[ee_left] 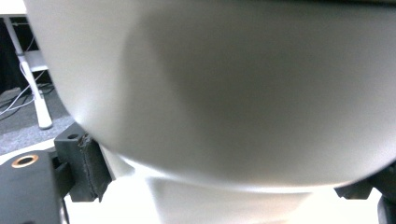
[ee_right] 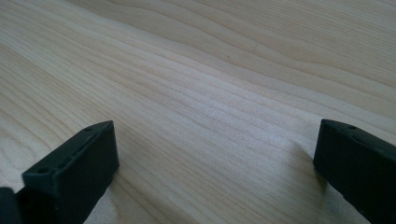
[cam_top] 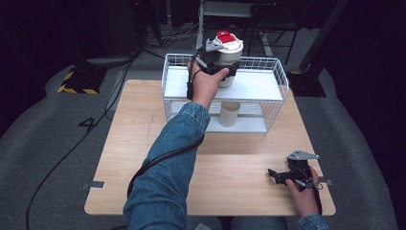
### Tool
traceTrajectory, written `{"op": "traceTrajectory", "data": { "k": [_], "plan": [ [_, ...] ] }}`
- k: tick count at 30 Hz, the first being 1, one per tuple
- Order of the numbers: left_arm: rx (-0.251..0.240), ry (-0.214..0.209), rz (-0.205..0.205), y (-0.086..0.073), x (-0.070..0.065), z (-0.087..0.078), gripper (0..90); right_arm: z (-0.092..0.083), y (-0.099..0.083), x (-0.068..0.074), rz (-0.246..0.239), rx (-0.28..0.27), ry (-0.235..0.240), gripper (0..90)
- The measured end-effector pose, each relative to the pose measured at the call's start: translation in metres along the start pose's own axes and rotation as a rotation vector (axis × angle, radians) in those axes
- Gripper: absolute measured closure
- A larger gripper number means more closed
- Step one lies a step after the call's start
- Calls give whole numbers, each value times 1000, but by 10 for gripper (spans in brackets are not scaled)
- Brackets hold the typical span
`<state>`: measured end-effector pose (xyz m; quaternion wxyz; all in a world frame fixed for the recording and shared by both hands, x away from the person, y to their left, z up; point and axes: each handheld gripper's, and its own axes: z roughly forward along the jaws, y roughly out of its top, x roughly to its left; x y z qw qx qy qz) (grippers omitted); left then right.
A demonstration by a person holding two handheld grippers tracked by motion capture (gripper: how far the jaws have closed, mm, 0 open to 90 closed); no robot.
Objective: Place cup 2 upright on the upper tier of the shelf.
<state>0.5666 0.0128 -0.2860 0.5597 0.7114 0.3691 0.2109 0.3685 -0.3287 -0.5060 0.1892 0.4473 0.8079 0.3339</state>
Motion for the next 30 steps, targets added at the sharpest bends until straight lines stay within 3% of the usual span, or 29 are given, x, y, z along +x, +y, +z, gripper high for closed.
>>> {"op": "traceTrajectory", "data": {
  "k": [6,14,21,30],
  "plan": [
    [-5,0,-7,-3,3,1,126,0,0,0,1,0,0,3],
    [11,-17,37,-3,1,1,118,0,0,0,1,1,0,2],
    [22,-16,-14,-6,3,2,86,0,0,0,0,0,0,2],
    [21,15,15,-5,-2,-2,107,0,0,0,3,2,0,2]
  ]
}}
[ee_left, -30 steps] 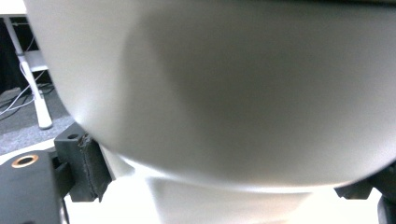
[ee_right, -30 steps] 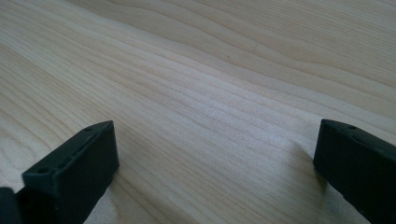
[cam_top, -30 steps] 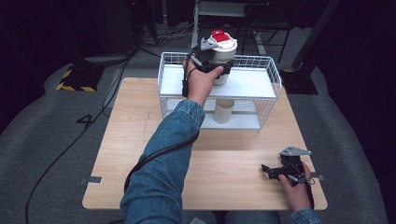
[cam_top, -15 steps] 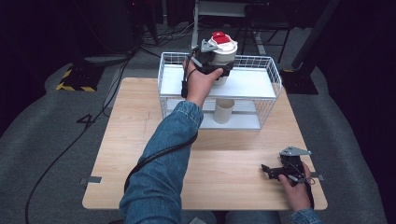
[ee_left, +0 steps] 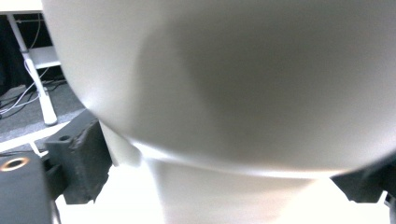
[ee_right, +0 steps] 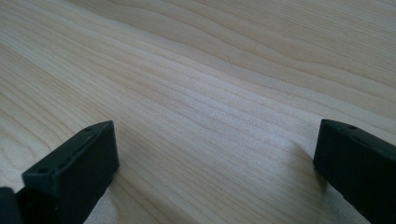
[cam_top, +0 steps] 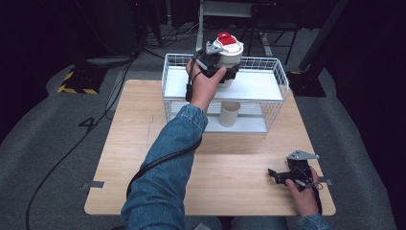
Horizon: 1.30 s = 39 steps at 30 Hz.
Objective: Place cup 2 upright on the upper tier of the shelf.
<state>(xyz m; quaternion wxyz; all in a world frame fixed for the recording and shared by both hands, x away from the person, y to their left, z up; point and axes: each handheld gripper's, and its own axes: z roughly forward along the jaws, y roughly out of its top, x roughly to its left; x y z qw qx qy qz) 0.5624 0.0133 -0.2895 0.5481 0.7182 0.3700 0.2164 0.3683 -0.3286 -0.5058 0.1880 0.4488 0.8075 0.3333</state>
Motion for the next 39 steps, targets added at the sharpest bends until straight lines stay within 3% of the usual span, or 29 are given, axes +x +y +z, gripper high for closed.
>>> {"op": "traceTrajectory", "data": {
  "k": [27,39],
  "plan": [
    [15,34,34,-5,-3,-26,128,1,1,-1,-4,-3,1,3],
    [15,24,60,-9,-3,-51,153,1,1,-1,-5,-5,2,2]
  ]
}}
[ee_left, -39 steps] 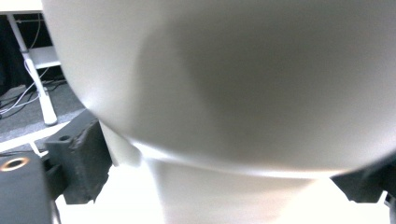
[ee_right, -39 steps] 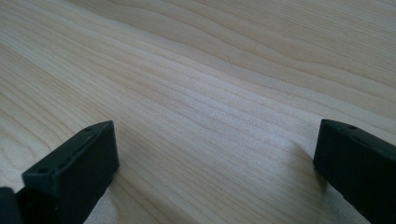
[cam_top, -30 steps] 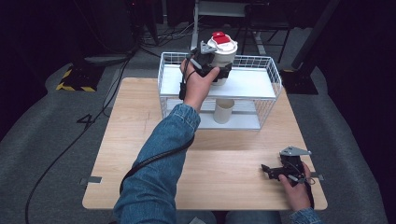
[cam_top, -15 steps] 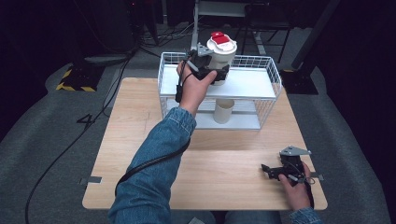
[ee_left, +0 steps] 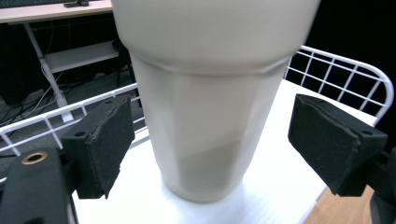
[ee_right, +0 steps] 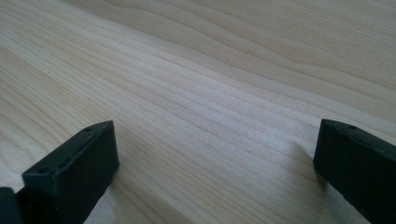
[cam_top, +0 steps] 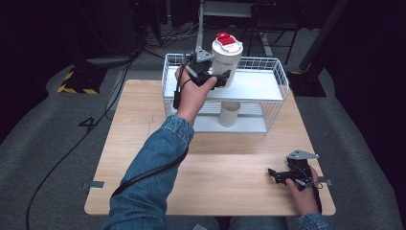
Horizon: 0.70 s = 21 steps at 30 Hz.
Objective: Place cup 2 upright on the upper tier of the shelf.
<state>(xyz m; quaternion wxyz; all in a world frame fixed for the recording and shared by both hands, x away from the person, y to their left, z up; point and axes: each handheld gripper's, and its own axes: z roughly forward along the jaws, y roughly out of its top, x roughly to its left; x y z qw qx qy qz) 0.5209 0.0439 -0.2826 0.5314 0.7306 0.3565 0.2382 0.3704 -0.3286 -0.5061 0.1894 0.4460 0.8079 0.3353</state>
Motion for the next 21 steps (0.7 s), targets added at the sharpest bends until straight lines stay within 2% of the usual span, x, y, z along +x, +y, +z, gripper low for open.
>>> {"op": "traceTrajectory", "data": {
  "k": [10,18,21],
  "plan": [
    [-18,-33,12,-7,-6,-36,153,0,0,0,2,1,-1,3],
    [-14,-42,18,-17,-10,-69,153,1,1,0,-2,2,0,3],
    [-6,-35,35,-21,-11,-81,153,1,1,0,-4,2,0,2]
  ]
}}
